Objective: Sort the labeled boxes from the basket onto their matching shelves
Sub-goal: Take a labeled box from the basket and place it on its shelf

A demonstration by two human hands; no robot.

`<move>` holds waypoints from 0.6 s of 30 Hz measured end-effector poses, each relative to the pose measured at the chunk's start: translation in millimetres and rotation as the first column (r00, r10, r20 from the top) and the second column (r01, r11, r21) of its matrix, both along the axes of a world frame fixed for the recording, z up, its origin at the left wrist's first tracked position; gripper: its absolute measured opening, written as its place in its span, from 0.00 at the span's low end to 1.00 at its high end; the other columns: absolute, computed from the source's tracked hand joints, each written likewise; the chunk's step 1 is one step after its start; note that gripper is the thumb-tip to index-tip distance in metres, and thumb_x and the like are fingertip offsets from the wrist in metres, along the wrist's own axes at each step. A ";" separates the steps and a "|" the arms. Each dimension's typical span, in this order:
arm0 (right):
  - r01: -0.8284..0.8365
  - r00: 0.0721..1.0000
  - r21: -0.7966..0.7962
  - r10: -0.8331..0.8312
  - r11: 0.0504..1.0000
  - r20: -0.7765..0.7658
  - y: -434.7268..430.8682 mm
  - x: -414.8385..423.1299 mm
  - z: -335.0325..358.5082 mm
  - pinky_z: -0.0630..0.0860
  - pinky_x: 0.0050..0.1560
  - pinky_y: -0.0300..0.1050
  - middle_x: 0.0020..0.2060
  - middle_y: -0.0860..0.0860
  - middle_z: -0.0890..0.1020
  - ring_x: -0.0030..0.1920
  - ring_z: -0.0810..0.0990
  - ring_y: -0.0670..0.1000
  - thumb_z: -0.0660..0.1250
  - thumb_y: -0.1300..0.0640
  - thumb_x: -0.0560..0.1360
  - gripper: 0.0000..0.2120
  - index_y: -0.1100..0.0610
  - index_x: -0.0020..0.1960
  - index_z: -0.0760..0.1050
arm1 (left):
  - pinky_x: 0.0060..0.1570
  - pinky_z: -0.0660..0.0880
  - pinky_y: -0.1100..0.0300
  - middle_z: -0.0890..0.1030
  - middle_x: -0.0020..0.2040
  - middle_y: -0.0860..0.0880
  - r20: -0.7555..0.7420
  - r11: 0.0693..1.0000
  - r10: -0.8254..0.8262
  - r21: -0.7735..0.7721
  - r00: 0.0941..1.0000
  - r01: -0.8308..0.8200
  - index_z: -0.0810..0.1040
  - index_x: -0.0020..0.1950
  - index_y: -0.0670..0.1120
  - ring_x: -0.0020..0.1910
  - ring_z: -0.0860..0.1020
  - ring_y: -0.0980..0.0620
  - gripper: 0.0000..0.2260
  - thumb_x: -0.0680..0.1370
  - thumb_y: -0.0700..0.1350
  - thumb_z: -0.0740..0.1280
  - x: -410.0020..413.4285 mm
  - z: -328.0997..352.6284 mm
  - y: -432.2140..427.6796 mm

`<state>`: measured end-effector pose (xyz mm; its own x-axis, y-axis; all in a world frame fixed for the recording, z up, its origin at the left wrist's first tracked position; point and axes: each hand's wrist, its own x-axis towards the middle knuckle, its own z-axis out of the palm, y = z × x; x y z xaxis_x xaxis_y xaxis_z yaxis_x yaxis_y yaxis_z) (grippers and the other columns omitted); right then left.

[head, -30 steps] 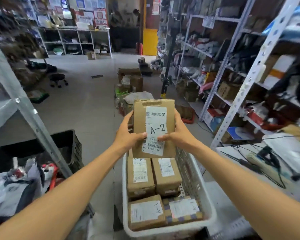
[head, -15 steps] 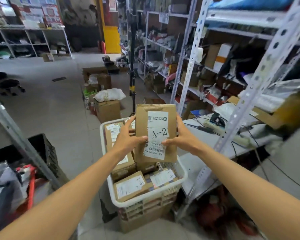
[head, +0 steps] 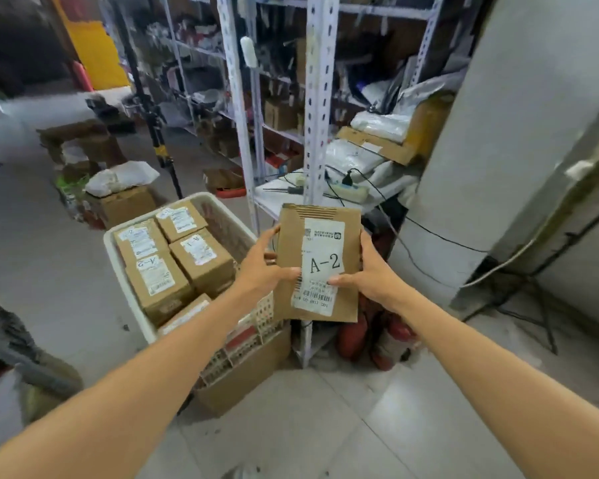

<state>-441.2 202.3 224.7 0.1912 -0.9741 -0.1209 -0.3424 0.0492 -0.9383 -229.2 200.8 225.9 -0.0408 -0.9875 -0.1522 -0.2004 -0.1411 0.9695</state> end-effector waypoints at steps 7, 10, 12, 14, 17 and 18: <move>0.273 0.961 -0.033 -0.274 0.962 -0.043 74.1 -128.2 29.5 0.76 0.61 0.49 0.60 0.46 0.75 0.57 0.77 0.43 0.74 0.70 0.68 0.51 0.47 0.77 0.47 | 0.47 0.79 0.52 0.75 0.59 0.46 -0.028 0.959 -0.276 -0.072 0.961 0.274 0.63 0.73 0.57 0.53 0.76 0.53 0.38 0.70 0.36 0.75 -137.4 10.8 10.2; 0.418 0.904 -0.070 -0.422 0.906 -0.072 116.2 -179.6 43.8 0.78 0.56 0.44 0.56 0.44 0.76 0.53 0.77 0.39 0.75 0.72 0.66 0.54 0.45 0.76 0.46 | 0.52 0.78 0.46 0.78 0.57 0.43 -0.074 0.900 -0.435 -0.056 0.897 0.432 0.63 0.73 0.57 0.56 0.78 0.47 0.39 0.69 0.35 0.75 -202.5 20.0 15.2; 0.529 0.843 -0.069 -0.533 0.846 -0.074 147.3 -211.1 51.5 0.79 0.57 0.50 0.60 0.49 0.76 0.58 0.77 0.46 0.76 0.73 0.64 0.58 0.47 0.78 0.42 | 0.44 0.79 0.56 0.79 0.51 0.48 -0.096 0.839 -0.544 -0.077 0.833 0.539 0.63 0.72 0.58 0.50 0.79 0.53 0.39 0.68 0.35 0.76 -248.7 25.8 22.7; 0.633 0.769 -0.066 -0.637 0.771 -0.059 180.9 -240.1 57.4 0.80 0.55 0.52 0.62 0.50 0.75 0.60 0.77 0.50 0.76 0.73 0.64 0.60 0.47 0.78 0.39 | 0.39 0.77 0.61 0.79 0.48 0.51 -0.116 0.753 -0.658 -0.096 0.744 0.651 0.63 0.72 0.59 0.48 0.79 0.54 0.40 0.68 0.35 0.76 -292.6 32.9 36.7; 0.770 0.627 -0.104 -0.776 0.630 -0.061 232.7 -272.7 66.0 0.80 0.55 0.48 0.62 0.48 0.74 0.61 0.76 0.49 0.77 0.71 0.64 0.58 0.49 0.78 0.42 | 0.44 0.79 0.55 0.78 0.51 0.47 -0.119 0.598 -0.801 -0.124 0.586 0.792 0.63 0.73 0.57 0.51 0.78 0.49 0.40 0.68 0.34 0.76 -351.3 45.4 62.5; 0.808 0.575 -0.118 -0.816 0.577 -0.061 250.0 -280.0 68.3 0.80 0.53 0.45 0.61 0.46 0.74 0.61 0.76 0.49 0.77 0.69 0.64 0.56 0.48 0.78 0.44 | 0.46 0.80 0.50 0.78 0.52 0.45 -0.116 0.549 -0.836 -0.135 0.537 0.825 0.63 0.73 0.56 0.52 0.78 0.47 0.40 0.67 0.34 0.75 -368.2 50.1 72.3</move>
